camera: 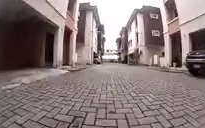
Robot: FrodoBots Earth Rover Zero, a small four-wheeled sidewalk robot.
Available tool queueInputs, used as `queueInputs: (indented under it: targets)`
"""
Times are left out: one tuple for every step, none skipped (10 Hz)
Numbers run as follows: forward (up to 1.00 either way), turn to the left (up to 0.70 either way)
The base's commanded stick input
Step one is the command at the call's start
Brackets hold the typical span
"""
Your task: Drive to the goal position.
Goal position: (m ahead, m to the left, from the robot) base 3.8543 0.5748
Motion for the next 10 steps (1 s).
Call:
queueInputs:
  targets:
    - [0.7, 0.0]
    - [0.7, 0.0]
    - [0.7, 0.0]
    - [0.7, 0.0]
    - [0.7, 0.0]
    - [0.7, 0.0]
    - [0.7, 0.0]
    - [0.7, 0.0]
    - [0.7, 0.0]
    - [0.7, 0.0]
